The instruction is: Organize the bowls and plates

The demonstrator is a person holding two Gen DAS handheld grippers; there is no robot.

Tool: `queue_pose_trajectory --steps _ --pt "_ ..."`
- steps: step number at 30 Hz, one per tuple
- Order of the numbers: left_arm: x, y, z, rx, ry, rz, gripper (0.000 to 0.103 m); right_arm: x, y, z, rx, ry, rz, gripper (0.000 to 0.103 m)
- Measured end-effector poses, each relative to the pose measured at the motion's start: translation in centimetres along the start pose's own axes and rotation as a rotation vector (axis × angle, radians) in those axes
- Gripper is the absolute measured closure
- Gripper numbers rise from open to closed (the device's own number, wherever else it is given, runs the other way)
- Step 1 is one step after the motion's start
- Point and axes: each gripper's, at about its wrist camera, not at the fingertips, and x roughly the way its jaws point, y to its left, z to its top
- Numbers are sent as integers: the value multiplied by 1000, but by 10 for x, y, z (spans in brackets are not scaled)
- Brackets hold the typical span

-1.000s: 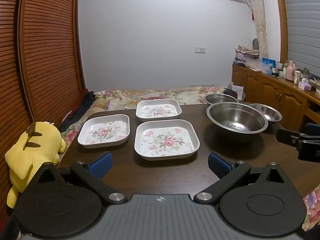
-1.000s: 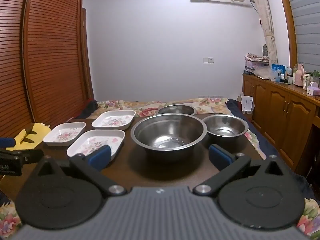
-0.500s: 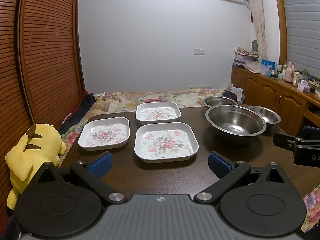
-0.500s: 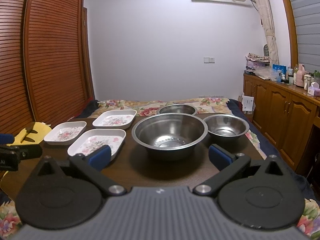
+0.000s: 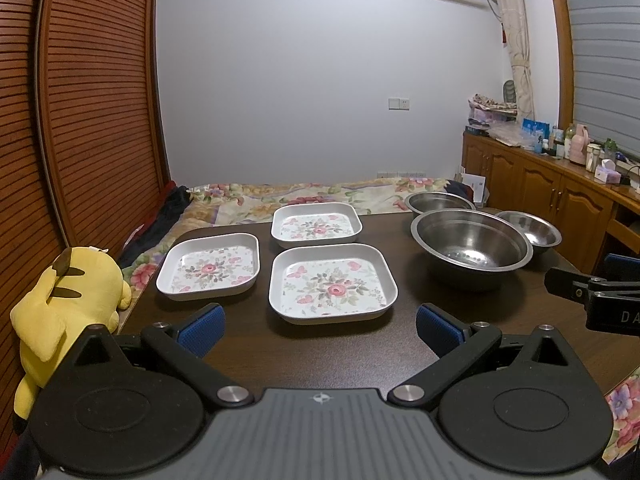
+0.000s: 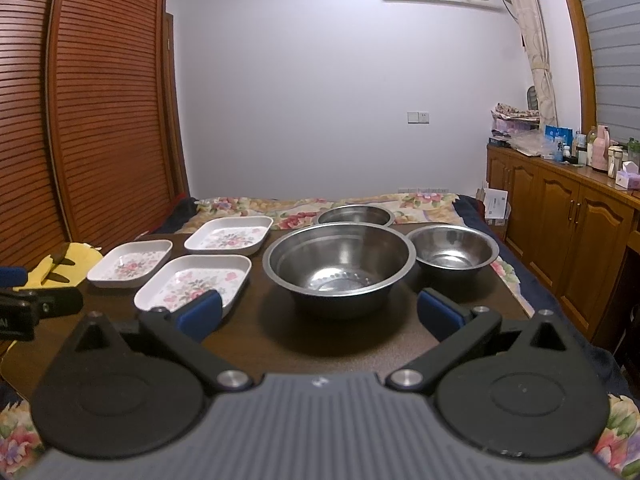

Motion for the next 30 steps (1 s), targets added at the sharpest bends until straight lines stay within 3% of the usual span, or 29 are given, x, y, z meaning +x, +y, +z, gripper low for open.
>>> queue_pose_trajectory --steps 30 --pt "8 3 -7 -7 26 -2 0 1 1 -4 -9 4 3 0"
